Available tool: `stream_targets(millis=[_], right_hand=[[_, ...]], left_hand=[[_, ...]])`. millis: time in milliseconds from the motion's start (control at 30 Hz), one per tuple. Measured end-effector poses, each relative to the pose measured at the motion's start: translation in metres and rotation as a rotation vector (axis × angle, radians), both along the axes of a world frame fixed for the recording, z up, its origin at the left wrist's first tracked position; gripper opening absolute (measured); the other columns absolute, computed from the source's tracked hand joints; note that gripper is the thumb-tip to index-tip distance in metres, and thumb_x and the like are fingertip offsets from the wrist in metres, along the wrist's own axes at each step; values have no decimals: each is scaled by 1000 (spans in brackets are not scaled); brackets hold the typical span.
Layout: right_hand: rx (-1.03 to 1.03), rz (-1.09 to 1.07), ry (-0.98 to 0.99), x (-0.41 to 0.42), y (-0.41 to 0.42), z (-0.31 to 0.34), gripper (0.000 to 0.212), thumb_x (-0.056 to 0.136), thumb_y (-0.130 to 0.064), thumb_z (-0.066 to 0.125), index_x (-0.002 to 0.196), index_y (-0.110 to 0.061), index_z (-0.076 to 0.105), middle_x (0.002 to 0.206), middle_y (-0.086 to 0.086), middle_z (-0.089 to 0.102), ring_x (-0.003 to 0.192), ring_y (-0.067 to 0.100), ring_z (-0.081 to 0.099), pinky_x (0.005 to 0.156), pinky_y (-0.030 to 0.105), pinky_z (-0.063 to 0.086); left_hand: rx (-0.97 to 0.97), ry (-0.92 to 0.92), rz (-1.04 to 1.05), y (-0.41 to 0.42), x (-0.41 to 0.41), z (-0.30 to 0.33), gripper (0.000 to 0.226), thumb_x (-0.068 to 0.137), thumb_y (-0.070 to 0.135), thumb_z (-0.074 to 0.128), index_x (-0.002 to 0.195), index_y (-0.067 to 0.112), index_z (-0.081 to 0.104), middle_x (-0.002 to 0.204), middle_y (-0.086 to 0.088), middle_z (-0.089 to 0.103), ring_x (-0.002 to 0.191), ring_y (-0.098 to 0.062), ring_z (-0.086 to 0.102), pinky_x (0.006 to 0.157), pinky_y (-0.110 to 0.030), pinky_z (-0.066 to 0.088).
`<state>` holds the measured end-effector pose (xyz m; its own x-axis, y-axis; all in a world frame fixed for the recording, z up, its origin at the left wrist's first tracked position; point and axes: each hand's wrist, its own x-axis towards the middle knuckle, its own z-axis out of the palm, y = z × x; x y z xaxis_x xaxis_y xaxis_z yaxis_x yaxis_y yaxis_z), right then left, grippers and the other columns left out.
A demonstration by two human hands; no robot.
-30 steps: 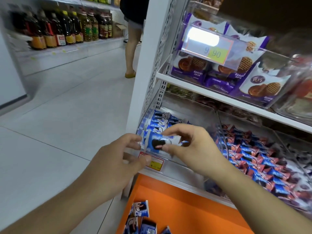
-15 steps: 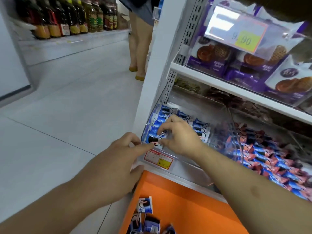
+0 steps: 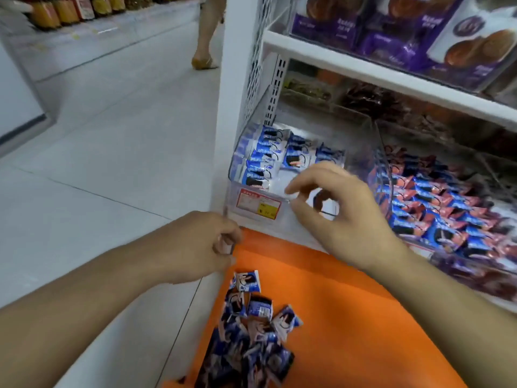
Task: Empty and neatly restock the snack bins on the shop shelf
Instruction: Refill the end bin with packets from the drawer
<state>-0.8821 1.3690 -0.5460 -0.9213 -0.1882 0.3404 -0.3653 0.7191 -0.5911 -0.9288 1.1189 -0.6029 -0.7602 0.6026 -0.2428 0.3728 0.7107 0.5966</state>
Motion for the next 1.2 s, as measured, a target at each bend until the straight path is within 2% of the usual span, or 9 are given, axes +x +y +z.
stream_targets(millis=[133,200,300,533,667,833,900,1067,1200], right_hand=[[125,171,-418,50,-13,-60,14,93,-18,73,106,-23,74,100,-12,67,94,10,64,74,14,45],[244,130,-626,50,-11,-116,40,92,-26,76,131,-28,66,120,-10,61,107,4,59,82,8,40],[327,34,-812,31,0,-199,83,89,-25,80,159,-31,37,145,5,46,130,23,53,101,23,45],[344,-72,-912,-11,6,-317,108,82,-33,84,161,-53,13,148,9,34,125,36,53,101,45,55],[300,-87,-845,-13,4,-341,95,82,-30,86,156,-53,30,132,3,43,116,30,59,95,42,58],[-8,-216,-828,-3,26,-329,63,75,-42,93,131,-38,65,116,-4,61,90,14,66,66,20,55],[-44,-238,-830,5,36,-316,41,81,-34,90,117,-36,71,111,-6,66,75,11,67,52,22,52],[-79,-288,-823,33,50,-285,21,86,-24,86,103,-30,74,102,-14,67,84,17,69,66,32,56],[-287,-345,-767,50,44,-248,41,76,-30,94,110,-35,70,104,-10,66,90,13,68,76,36,59]], left_hand=[[-177,-137,-106,6,14,-31,72,91,42,77,153,42,40,143,14,50,96,6,53,79,-3,40],[-267,-174,-127,5,18,-47,101,86,49,80,162,49,12,161,12,33,115,-2,50,94,-14,43],[-349,-232,-142,-2,21,-65,118,83,50,83,155,61,-10,169,16,16,132,-11,48,105,-25,46],[-378,-266,-109,-5,16,-87,118,82,54,81,143,75,-18,168,23,16,141,-10,43,110,-29,43],[-407,-280,-103,-3,12,-88,119,83,54,80,142,75,-21,168,23,18,142,-8,42,107,-26,43],[-461,-291,-106,2,9,-79,117,85,51,80,146,71,-18,168,17,23,143,-9,41,99,-20,40],[-478,-277,-109,6,8,-73,112,89,49,77,152,65,-13,168,13,24,144,-11,41,101,-20,40],[-529,-158,-129,21,14,-52,90,96,50,68,164,45,8,168,6,27,144,-15,41,112,-28,38],[-406,-62,-85,34,21,-40,58,96,48,68,149,36,48,143,10,56,108,-5,58,88,-22,47]])
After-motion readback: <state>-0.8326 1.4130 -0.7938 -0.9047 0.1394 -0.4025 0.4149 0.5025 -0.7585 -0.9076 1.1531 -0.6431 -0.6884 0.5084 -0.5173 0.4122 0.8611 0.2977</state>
